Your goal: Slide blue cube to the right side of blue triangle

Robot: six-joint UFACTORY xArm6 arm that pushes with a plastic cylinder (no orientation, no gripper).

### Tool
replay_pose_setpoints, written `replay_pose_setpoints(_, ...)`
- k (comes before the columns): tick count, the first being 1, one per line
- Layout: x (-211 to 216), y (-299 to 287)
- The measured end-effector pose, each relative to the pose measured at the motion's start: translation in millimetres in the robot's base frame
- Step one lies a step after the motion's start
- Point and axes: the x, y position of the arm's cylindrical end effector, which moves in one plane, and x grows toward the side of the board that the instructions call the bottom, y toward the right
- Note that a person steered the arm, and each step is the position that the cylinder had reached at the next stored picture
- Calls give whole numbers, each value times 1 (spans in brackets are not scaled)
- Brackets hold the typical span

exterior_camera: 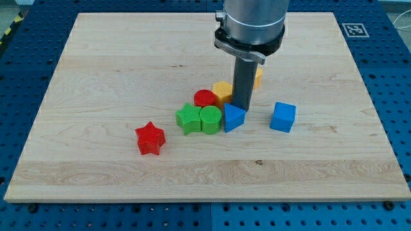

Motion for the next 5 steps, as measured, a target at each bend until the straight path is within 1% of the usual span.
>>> replay_pose_setpoints(2, 0, 2)
replay_pose_setpoints(5, -66, 78)
